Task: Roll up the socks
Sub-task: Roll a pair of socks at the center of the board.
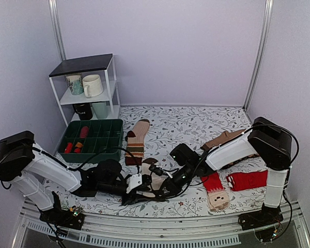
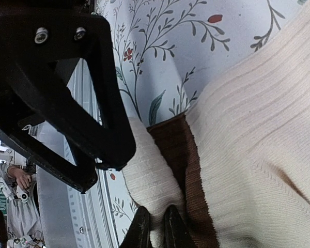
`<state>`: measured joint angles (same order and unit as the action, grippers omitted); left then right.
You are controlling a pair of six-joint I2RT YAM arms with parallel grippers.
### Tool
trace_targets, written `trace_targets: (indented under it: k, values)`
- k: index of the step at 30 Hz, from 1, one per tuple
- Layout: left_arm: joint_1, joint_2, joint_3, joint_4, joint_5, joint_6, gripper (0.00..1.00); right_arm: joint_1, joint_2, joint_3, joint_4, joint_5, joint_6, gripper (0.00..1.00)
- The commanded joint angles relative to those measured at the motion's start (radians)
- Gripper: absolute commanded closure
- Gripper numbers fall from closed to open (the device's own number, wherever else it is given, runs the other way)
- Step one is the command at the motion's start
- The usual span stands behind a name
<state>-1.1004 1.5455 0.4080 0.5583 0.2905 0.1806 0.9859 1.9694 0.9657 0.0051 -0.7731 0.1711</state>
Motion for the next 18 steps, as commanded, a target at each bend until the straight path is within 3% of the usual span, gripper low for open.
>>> trace_targets:
  k: [1,11,16,18]
  values:
    - [-0.017,-0.003,-0.024,0.054,0.02,-0.024,0.6,0.003,0.114,-0.073,-0.251,0.151,0.01,0.94]
    - [-0.015,0.082,-0.014,0.099,0.032,-0.05,0.62,0.003,0.117,-0.074,-0.251,0.148,0.011,0.94]
    - [-0.011,0.108,-0.006,0.098,0.043,-0.054,0.79,0.003,0.117,-0.077,-0.245,0.149,0.016,0.94]
    - [-0.011,0.117,-0.007,0.098,0.049,-0.062,0.79,0.003,0.117,-0.077,-0.244,0.149,0.017,0.94]
